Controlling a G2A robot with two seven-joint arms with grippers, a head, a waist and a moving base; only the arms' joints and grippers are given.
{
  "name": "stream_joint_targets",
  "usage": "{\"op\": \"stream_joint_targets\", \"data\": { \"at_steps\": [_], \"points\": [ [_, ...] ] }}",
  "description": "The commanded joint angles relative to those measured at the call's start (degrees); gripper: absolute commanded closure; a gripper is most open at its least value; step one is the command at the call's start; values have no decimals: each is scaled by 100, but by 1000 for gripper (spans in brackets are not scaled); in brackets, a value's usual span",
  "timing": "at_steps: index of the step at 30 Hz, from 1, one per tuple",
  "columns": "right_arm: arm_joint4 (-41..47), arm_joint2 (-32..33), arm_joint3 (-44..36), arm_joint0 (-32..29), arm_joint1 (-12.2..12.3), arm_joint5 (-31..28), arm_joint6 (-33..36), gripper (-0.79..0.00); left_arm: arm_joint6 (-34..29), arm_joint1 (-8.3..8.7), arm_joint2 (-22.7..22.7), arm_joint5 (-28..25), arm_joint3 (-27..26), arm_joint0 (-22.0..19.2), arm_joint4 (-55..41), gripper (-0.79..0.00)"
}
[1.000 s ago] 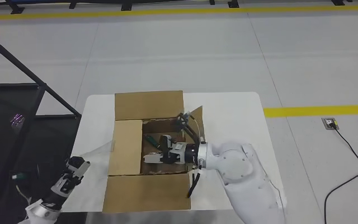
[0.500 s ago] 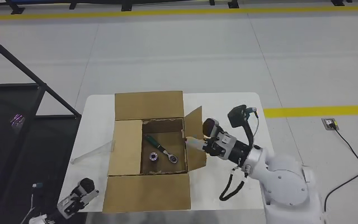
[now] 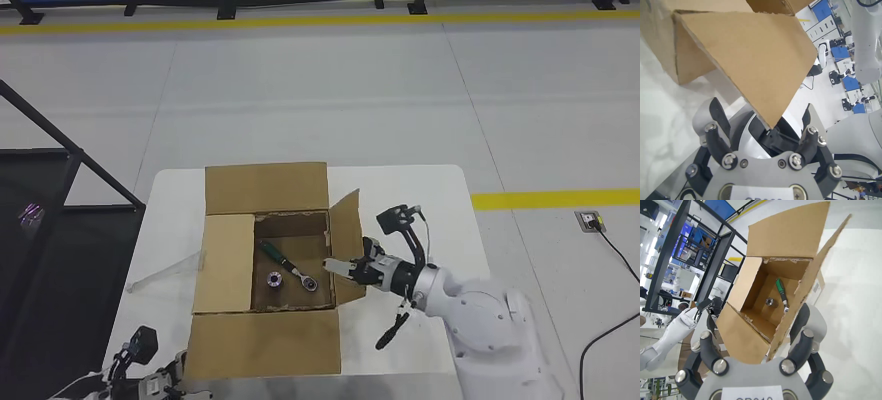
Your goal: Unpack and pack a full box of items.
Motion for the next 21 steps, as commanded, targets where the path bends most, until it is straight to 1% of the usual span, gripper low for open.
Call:
{"op": "stream_joint_targets", "data": {
  "at_steps": [1,5,7,9,16,21],
  "points": [
    [243,-66,91,102,9,-194,9,-785,-3,83,54,3,-74,69,-172,-785],
    [844,-299,285,317,13,-606,19,-785,-3,263,126,3,-195,185,-489,-785],
    [1009,-497,534,501,3,-688,32,-785,-3,349,171,3,-256,235,-630,-785],
    [954,-772,940,760,-23,-563,-22,-785,-2,428,193,3,-287,268,-797,-785],
    [1007,-1624,2684,1657,-198,-319,-697,-785,-2,606,253,3,-330,381,-1495,-785],
    [940,-1910,3336,1923,-271,-263,-1112,-785,-2,681,202,3,-286,413,-1853,-785]
  ]
}}
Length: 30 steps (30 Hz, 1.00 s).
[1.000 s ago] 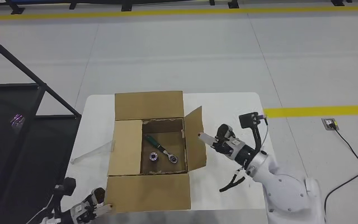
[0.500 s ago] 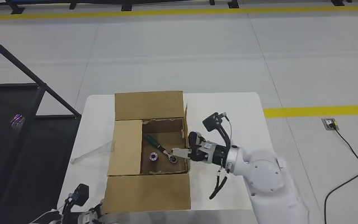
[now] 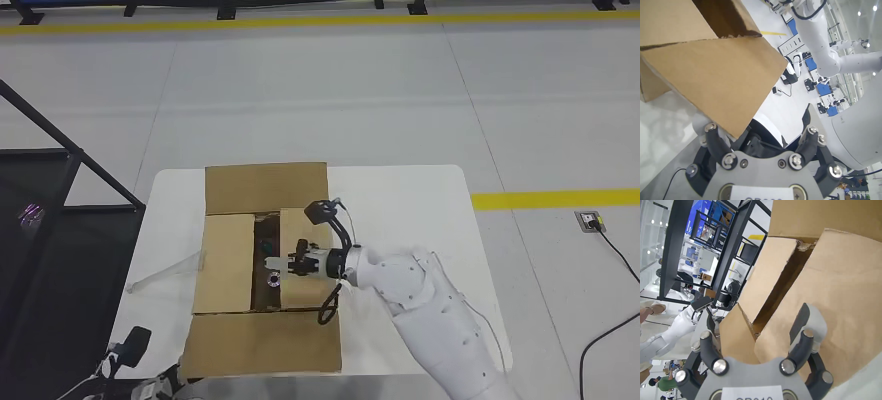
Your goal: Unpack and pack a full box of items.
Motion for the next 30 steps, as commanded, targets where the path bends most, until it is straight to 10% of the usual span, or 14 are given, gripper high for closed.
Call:
{"op": "stream_joint_targets", "data": {
  "at_steps": [1,13,22,30],
  "points": [
    [-59,-52,166,46,-12,31,-162,-785,0,17,-20,0,-4,2,-85,-785],
    [-181,-114,65,-112,0,-149,-793,-785,0,70,-132,0,-179,135,-660,-785],
    [-337,264,-1498,-710,150,-876,-1288,-785,40,81,-74,76,-106,27,-1176,-785],
    [-559,723,-3064,-1520,315,-1208,-1404,-785,301,69,167,1154,-193,-454,-1530,-785]
  ]
}}
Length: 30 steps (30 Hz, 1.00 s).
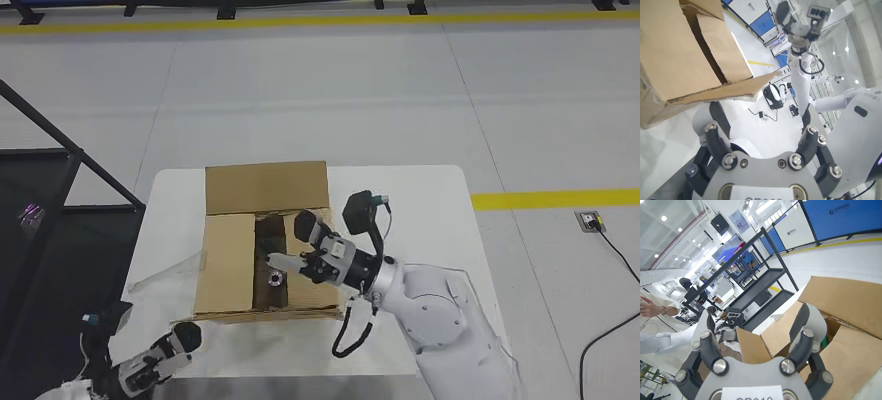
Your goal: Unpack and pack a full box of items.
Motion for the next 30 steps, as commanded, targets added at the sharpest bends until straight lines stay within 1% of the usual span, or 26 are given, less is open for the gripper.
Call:
{"op": "stream_joint_targets", "data": {
  "at_steps": [1,3,6,11,13,16,18,21,22,25,26,30],
  "points": [
    [-33,31,-95,-48,11,25,33,-785,58,-8,71,305,-39,-111,-40,-785],
    [-33,31,-95,-48,11,25,33,-785,157,-16,108,615,-80,-253,42,-785],
    [-33,31,-95,-48,11,25,33,-785,401,-44,229,905,-198,-420,435,-785],
    [-79,28,-18,-104,28,39,-10,-785,962,-112,628,1824,-388,-761,1269,-785],
    [-285,76,183,-40,17,511,-279,-785,1161,-148,862,2139,-363,-932,1551,-785],
    [-370,-34,666,227,-28,975,-582,-785,1408,-201,1166,2471,-314,-1145,1870,-785],
    [-402,-118,1069,458,-64,1226,-744,-785,1485,-230,1316,2535,-261,-1238,1982,-785],
    [-242,-161,1749,841,-112,1349,-916,-785,1516,-260,1441,2547,-185,-1324,2073,-785],
    [-181,-169,1975,954,-126,1322,-974,-785,1507,-266,1465,2525,-173,-1329,2103,-785],
    [-244,-182,2652,1298,-164,1602,-1196,-785,1597,-282,1459,2576,-164,-1305,2214,-785],
    [-179,-204,2819,1395,-183,1611,-1256,-785,1610,-288,1465,2591,-182,-1288,2216,-785],
    [16,-282,3263,1607,-230,1314,-1444,-785,1702,-299,1360,2516,-263,-1150,2238,-785]
  ]
}}
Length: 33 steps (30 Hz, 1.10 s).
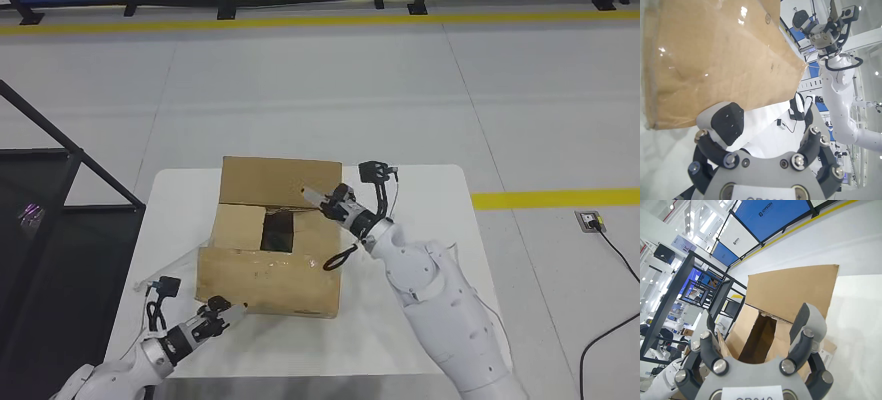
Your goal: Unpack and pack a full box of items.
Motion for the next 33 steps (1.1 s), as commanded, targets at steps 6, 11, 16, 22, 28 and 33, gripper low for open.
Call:
{"op": "stream_joint_targets", "data": {
  "at_steps": [6,11,16,22,28,33],
  "points": [
    [32,13,242,96,-8,-256,-160,-785,36,17,-466,-497,-193,554,-64,-785],
    [-127,145,172,4,20,-110,-440,-785,-272,50,-897,-1438,-268,1076,-404,-785],
    [-170,118,415,82,-8,-100,-762,-785,-176,31,-1063,-1865,-454,1316,-1006,-785],
    [-88,-9,525,156,-55,-193,-868,-785,-1,-18,-904,-1730,-588,1034,-1628,-785],
    [-88,-9,525,156,-55,-193,-868,-785,197,-81,-640,-1262,-585,642,-1613,-785],
    [-161,-34,591,184,-66,56,-798,-785,302,-144,-300,-882,-507,220,-1428,-785]
  ]
}}
